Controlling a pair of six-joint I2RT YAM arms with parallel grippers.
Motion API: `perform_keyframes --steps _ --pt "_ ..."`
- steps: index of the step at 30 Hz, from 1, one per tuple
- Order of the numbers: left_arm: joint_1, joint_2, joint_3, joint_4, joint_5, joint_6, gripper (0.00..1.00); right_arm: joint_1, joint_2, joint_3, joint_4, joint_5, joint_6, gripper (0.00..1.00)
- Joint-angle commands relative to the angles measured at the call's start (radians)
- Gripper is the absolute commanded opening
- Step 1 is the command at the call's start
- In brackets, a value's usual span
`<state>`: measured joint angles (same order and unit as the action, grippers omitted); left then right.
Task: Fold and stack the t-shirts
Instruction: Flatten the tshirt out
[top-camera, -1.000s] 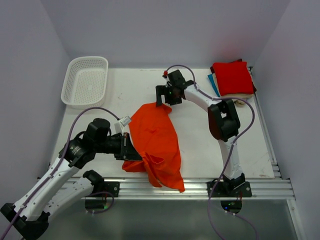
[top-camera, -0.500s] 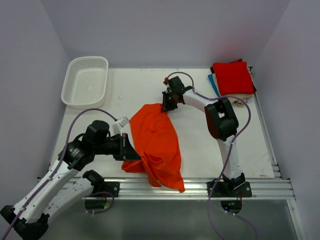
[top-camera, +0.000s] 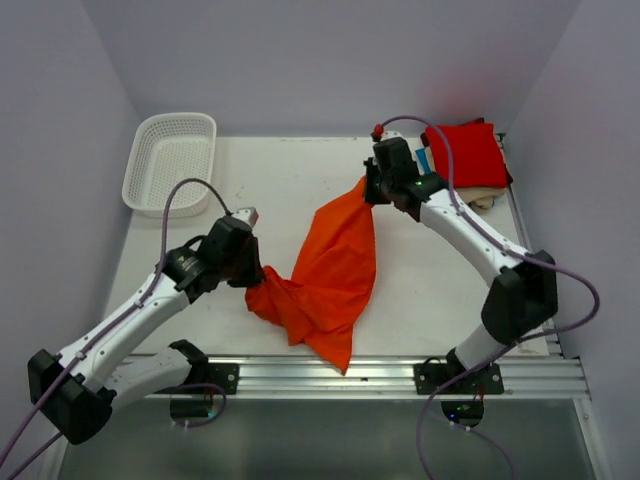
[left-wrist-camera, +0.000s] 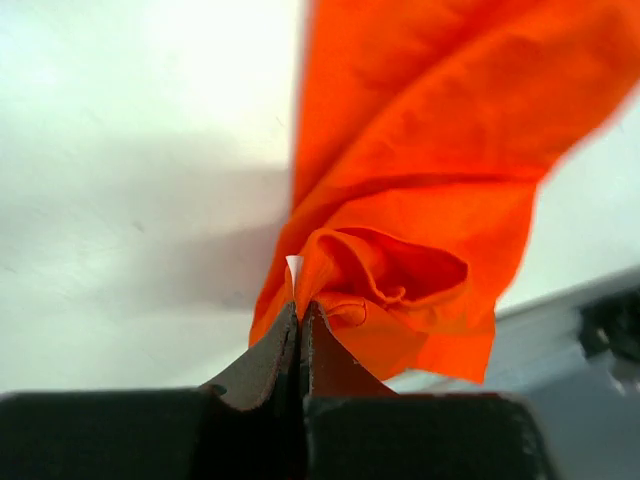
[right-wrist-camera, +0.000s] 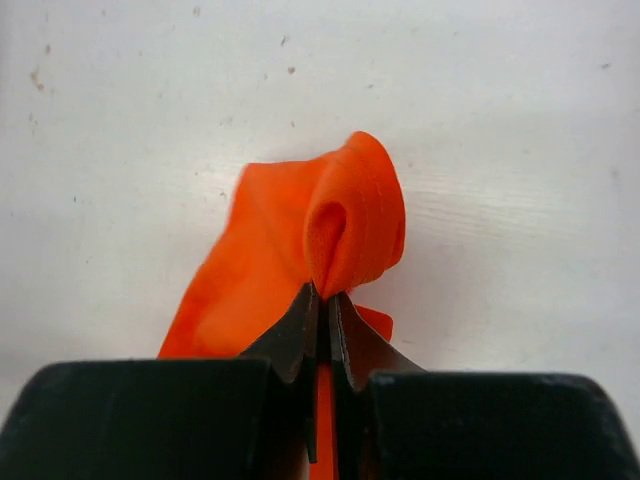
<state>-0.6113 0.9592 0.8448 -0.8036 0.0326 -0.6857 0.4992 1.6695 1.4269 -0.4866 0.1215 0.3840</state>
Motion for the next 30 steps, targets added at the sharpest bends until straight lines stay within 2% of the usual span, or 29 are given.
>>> perform_keyframes --steps 1,2,3,4,5,6,7,8,9,11,15,17,18,20,21,24,26,30 --pt "-0.002 0.097 0.185 0.046 -0.394 0.098 0.04 -0.002 -0.137 -0.039 -0.084 0.174 -0.028 0.00" --pt "-0.002 0.152 0.219 0.044 -0.436 0.106 0.09 -0.002 -0.158 -0.063 -0.107 0.190 -0.027 0.00" --pt "0.008 0.174 0.252 0.044 -0.495 0.129 0.18 -0.002 -0.206 -0.077 -0.116 0.220 -0.024 0.00" --pt "0.016 0.191 0.296 0.070 -0.510 0.143 0.22 -0.002 -0.227 -0.091 -0.128 0.233 -0.022 0.00" --pt "0.033 0.206 0.313 0.092 -0.496 0.158 0.33 -0.002 -0.250 -0.123 -0.135 0.247 -0.019 0.00" --pt "0.094 0.210 0.326 0.116 -0.459 0.188 0.38 -0.002 -0.296 -0.138 -0.135 0.259 -0.016 0.00" --pt "0.137 0.208 0.336 0.171 -0.368 0.196 0.46 -0.004 -0.316 -0.152 -0.142 0.263 -0.013 0.00" --pt "0.219 0.202 0.344 0.205 -0.315 0.199 0.71 -0.002 -0.355 -0.190 -0.145 0.270 -0.008 0.00" --pt "0.247 0.202 0.344 0.205 -0.315 0.199 0.84 -0.002 -0.355 -0.191 -0.145 0.270 -0.008 0.00" --pt "0.274 0.202 0.350 0.231 -0.277 0.202 1.00 -0.004 -0.390 -0.215 -0.147 0.280 -0.013 0.00" --pt "0.275 0.190 0.306 0.253 -0.168 0.193 1.00 -0.005 -0.398 -0.237 -0.155 0.297 -0.022 0.00" --pt "0.275 0.181 0.240 0.290 0.008 0.192 1.00 -0.007 -0.392 -0.244 -0.156 0.290 -0.020 0.00" --pt "0.275 0.184 0.187 0.317 0.188 0.205 1.00 -0.007 -0.387 -0.247 -0.155 0.288 -0.014 0.00" --pt "0.272 0.214 0.148 0.291 0.312 0.203 1.00 -0.008 -0.379 -0.249 -0.152 0.279 -0.008 0.00" --pt "0.253 0.219 0.110 0.261 0.332 0.202 1.00 -0.008 -0.378 -0.252 -0.150 0.274 -0.002 0.00" --pt "0.147 0.188 0.025 0.228 0.247 0.161 1.00 -0.008 -0.373 -0.260 -0.138 0.264 0.007 0.00" --pt "0.102 0.152 -0.027 0.237 0.251 0.125 1.00 -0.008 -0.373 -0.263 -0.136 0.259 0.012 0.00" --pt "0.094 0.124 -0.139 0.276 0.273 0.091 1.00 -0.008 -0.369 -0.267 -0.121 0.241 0.024 0.00"
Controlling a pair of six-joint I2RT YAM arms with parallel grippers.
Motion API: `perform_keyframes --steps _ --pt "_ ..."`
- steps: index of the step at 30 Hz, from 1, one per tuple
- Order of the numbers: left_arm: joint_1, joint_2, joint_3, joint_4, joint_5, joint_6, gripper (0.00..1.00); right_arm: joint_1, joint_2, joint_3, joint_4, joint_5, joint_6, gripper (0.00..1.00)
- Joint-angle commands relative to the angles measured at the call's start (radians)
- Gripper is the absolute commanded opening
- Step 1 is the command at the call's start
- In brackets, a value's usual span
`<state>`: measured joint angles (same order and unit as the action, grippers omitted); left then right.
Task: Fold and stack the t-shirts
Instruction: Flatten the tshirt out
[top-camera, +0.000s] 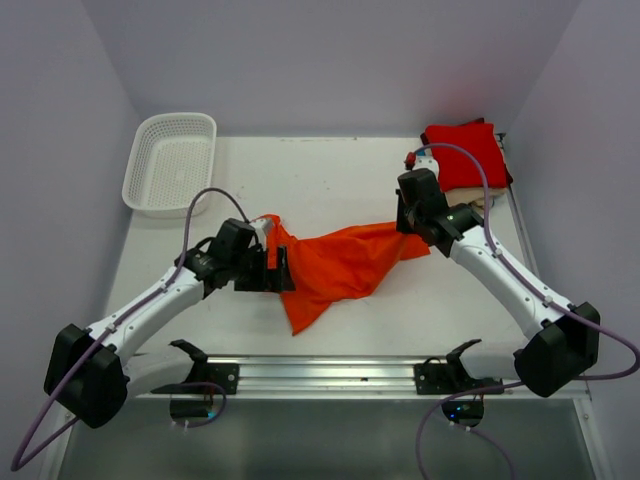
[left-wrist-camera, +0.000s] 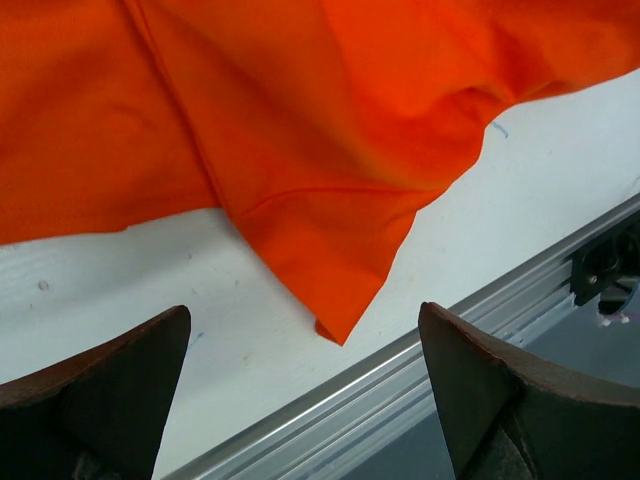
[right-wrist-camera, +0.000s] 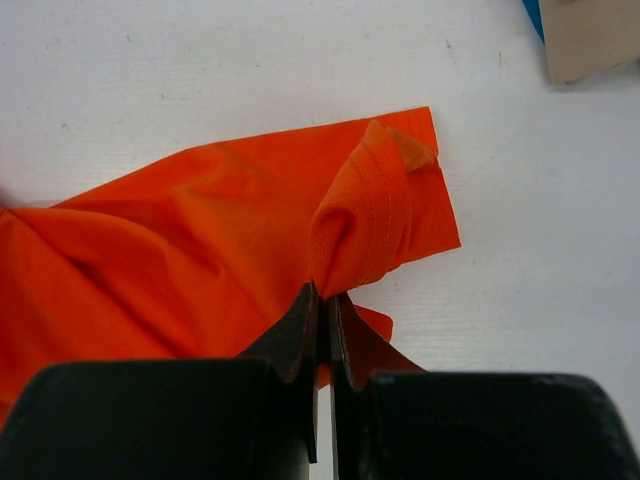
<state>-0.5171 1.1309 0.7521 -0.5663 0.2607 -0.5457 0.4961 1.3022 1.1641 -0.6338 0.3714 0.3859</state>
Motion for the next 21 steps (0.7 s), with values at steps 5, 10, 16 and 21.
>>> perform_keyframes --steps 5,10,16,21 --pt "-0.023 -0.039 -0.163 0.138 0.080 -0.082 1.00 -0.005 0.008 -0.004 0.026 -0.028 0.030 0.00" --pt "-0.037 -0.052 -0.278 0.304 0.149 -0.140 0.99 -0.007 -0.003 -0.009 0.025 -0.022 0.030 0.00" --pt "-0.057 -0.075 -0.365 0.474 0.199 -0.227 0.99 -0.005 0.002 -0.020 0.028 -0.022 0.030 0.00" --pt "-0.092 -0.069 -0.450 0.679 0.221 -0.333 0.98 -0.005 0.006 -0.030 0.039 -0.023 0.034 0.00"
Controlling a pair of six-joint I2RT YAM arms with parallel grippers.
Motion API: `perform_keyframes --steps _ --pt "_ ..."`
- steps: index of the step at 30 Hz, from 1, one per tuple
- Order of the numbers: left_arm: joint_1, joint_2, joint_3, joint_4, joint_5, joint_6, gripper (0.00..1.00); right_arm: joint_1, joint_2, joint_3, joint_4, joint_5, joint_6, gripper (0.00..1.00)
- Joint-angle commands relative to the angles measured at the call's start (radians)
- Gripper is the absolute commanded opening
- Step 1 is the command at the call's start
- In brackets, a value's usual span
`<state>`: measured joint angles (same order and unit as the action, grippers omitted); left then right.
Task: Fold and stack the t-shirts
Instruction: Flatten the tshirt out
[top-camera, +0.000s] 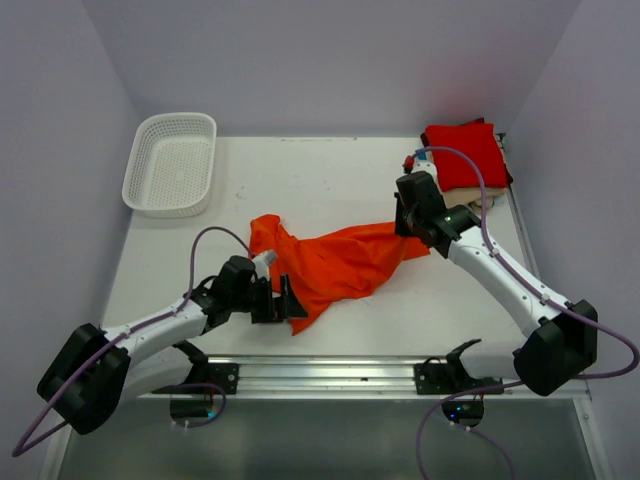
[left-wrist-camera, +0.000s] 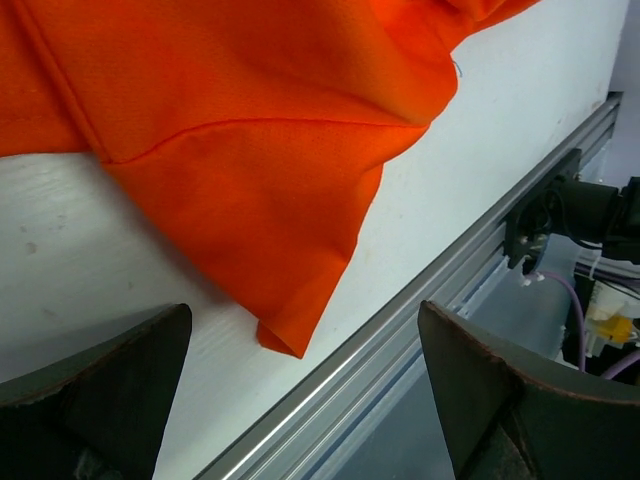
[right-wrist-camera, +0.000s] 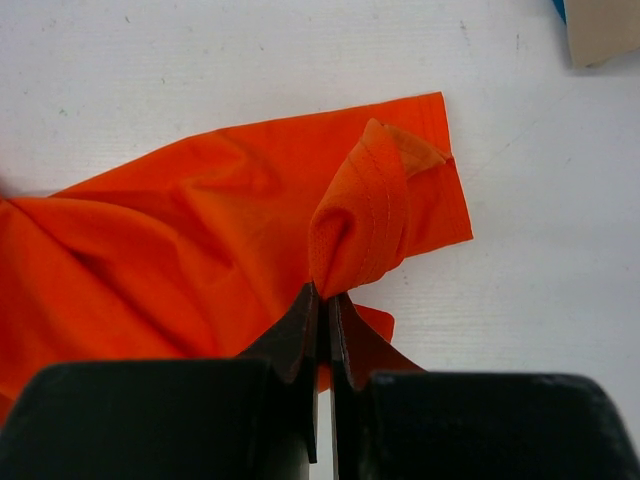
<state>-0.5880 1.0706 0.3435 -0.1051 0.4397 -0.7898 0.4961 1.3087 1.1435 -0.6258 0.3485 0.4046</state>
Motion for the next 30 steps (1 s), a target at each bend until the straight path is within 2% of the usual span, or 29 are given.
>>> perform_keyframes --steps 1,6,7,10,18,20,22,28,30 --pt "-0.027 -0.003 -0.050 0.244 0.047 -0.104 0.98 -0.005 0.001 -0.014 0.031 0.001 0.016 0.00" --pt "-0.084 0.023 -0.064 0.320 0.025 -0.167 0.95 -0.005 0.004 -0.019 0.034 0.007 0.011 0.00" --pt "-0.091 0.034 -0.066 0.329 0.024 -0.173 0.83 -0.007 0.006 -0.021 0.038 0.010 0.011 0.00" --pt "-0.121 0.066 -0.063 0.370 0.024 -0.195 0.56 -0.005 0.009 -0.022 0.041 0.007 0.008 0.00" --pt "-0.159 0.127 -0.049 0.407 0.021 -0.206 0.26 -0.005 -0.003 -0.044 0.046 0.018 0.010 0.00" --pt "-0.161 0.114 -0.023 0.384 0.010 -0.189 0.10 -0.007 -0.011 -0.048 0.046 0.023 0.007 0.00" --pt "-0.159 0.092 0.009 0.322 -0.013 -0.171 0.00 -0.007 -0.015 -0.050 0.044 0.027 0.007 0.00" --pt "-0.159 0.029 0.311 0.018 -0.120 -0.004 0.00 -0.010 -0.038 -0.041 0.037 0.041 -0.001 0.00" --pt "-0.157 0.031 0.499 -0.101 -0.186 0.047 0.00 -0.011 -0.052 -0.039 0.031 0.043 -0.004 0.00"
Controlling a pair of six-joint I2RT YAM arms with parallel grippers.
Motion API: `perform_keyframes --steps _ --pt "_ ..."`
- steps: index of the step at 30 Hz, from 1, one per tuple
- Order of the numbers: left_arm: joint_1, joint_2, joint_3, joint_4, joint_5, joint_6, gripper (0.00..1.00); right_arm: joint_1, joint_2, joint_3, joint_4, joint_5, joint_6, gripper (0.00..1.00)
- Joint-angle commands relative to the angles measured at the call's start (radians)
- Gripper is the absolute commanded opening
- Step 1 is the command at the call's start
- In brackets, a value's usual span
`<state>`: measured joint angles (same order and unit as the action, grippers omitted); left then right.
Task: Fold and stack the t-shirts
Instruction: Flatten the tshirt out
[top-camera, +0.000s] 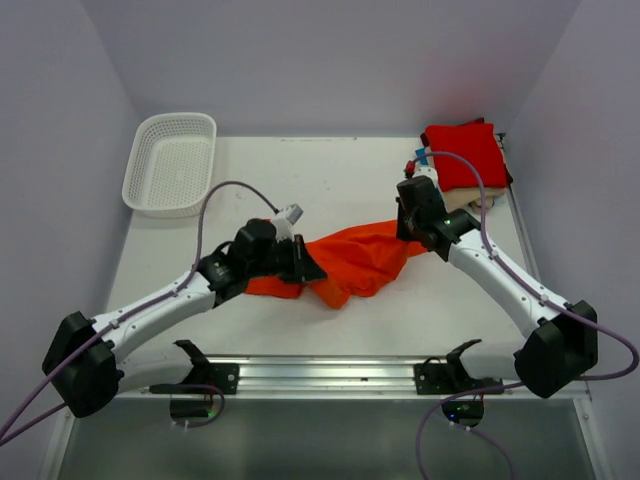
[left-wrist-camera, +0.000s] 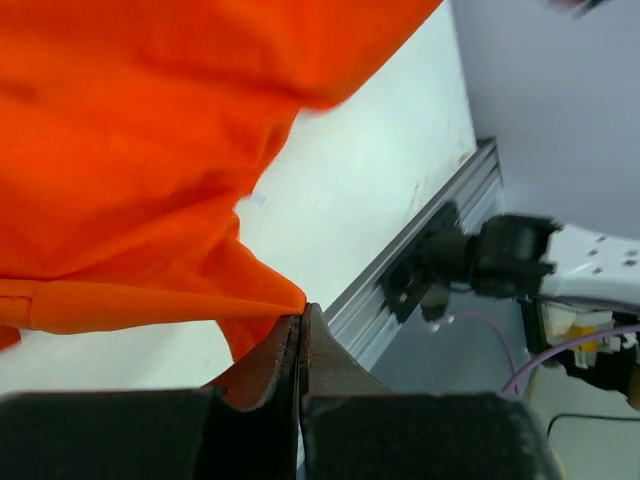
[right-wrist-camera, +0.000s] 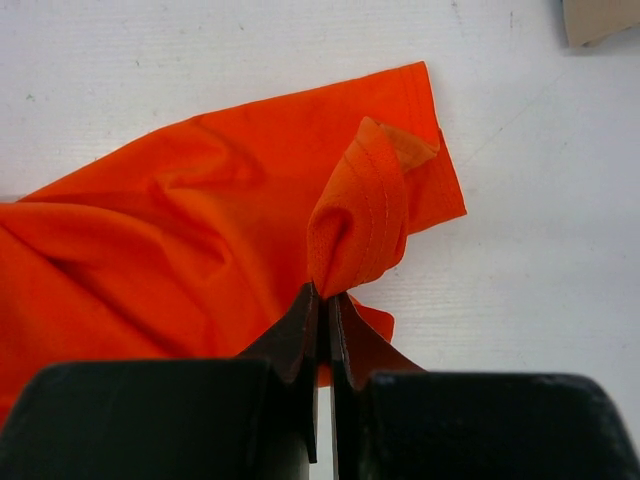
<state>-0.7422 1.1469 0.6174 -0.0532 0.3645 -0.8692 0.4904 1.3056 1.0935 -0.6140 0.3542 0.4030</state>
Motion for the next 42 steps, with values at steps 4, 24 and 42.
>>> perform_keyframes --steps 4,24,42 --pt "0.006 0.016 0.622 -0.366 -0.287 0.272 0.00 -0.009 -0.074 0.019 0.014 0.043 -0.007 0.00" --pt "0.213 0.099 1.282 -0.632 -0.484 0.426 0.00 -0.019 -0.388 0.277 -0.041 0.000 -0.089 0.00" --pt "0.245 0.239 1.371 -0.697 -0.457 0.539 0.00 -0.022 -0.126 0.741 -0.245 0.055 -0.194 0.00"
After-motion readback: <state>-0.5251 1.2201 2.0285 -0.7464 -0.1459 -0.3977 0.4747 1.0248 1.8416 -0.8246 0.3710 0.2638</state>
